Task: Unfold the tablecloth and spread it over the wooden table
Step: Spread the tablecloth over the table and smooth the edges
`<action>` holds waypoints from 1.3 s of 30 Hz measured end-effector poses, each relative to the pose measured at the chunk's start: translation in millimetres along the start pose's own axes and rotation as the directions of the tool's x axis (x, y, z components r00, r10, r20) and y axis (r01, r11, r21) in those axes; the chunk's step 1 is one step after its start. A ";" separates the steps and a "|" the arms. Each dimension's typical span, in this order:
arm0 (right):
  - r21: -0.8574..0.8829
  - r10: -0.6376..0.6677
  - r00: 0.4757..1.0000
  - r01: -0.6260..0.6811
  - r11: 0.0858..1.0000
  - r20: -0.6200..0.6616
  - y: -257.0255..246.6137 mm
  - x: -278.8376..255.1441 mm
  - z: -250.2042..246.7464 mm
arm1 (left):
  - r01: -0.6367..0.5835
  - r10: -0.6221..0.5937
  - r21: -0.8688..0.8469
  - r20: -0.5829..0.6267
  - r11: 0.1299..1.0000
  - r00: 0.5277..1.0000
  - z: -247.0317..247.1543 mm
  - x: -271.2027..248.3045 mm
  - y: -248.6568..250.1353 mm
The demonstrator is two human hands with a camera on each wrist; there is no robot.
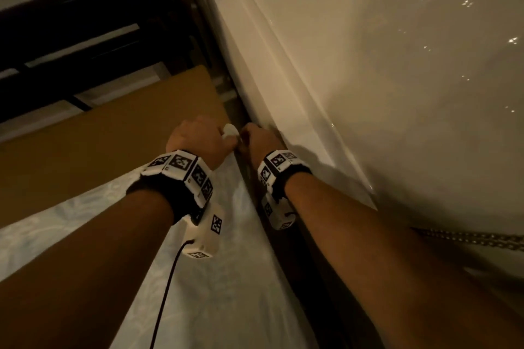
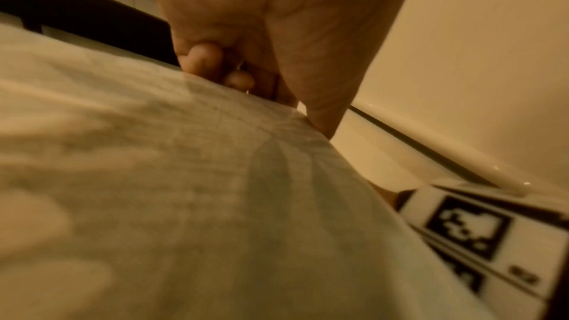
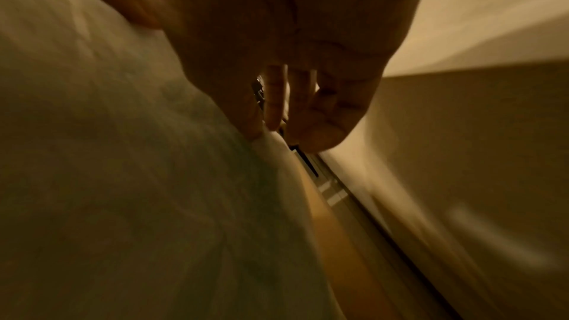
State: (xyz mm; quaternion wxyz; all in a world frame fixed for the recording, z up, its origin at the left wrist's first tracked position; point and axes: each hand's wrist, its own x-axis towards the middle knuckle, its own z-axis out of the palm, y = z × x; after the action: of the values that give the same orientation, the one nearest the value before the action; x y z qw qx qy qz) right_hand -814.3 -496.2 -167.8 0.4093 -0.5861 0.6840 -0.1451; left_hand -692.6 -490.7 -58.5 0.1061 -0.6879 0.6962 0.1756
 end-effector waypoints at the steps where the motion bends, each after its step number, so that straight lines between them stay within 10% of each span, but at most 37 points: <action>1: 0.016 -0.016 1.000 0.016 1.000 0.006 0.5 0.7 3.3 | 0.023 -0.023 0.001 -0.014 1.000 1.000 2.6 1.3 1.2; 6: 0.270 0.167 0.986 -0.161 0.949 0.001 9.4 -2.0 14.2 | 0.006 -0.005 0.012 -0.084 1.000 0.996 -0.7 -7.8 7.9; 11: -0.228 0.296 0.899 -0.229 0.946 0.324 40.8 -30.2 24.9 | -0.044 0.030 -0.088 -0.154 0.995 0.988 -4.5 -17.7 2.0; 15: -0.275 0.350 0.847 -0.253 0.928 0.400 53.0 -41.5 31.3 | -0.038 0.019 -0.142 -0.136 0.989 0.991 0.6 -18.2 1.3; 20: 0.147 0.366 0.894 -0.411 0.900 0.260 43.7 -25.5 31.7 | -0.069 0.055 -0.121 -0.114 0.990 0.992 2.9 -17.0 3.3; 23: 0.457 0.220 0.963 -0.267 0.848 0.155 31.7 -0.9 33.3 | -0.073 0.062 -0.112 -0.105 0.991 0.993 3.9 -16.8 4.8; 31: 0.269 0.091 0.983 -0.132 0.954 0.158 32.4 50.8 48.1 | -0.085 0.045 -0.213 -0.186 0.973 0.982 11.6 -19.9 1.0; 35: 0.476 0.260 0.961 -0.271 0.837 0.089 38.6 56.6 53.6 | -0.107 0.053 -0.246 -0.217 0.963 0.975 15.0 -20.0 -0.2; 39: 0.226 0.395 0.885 -0.448 0.865 0.246 69.2 40.8 52.4 | -0.089 0.036 -0.269 -0.196 0.959 0.980 14.3 -18.5 -1.6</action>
State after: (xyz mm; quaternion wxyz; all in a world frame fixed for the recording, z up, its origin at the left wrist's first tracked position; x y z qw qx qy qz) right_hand -822.4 -500.3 -263.3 0.5726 -0.3698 0.7262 -0.0888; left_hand -691.8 -468.1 -64.6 -0.0631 -0.6872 0.6932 0.2082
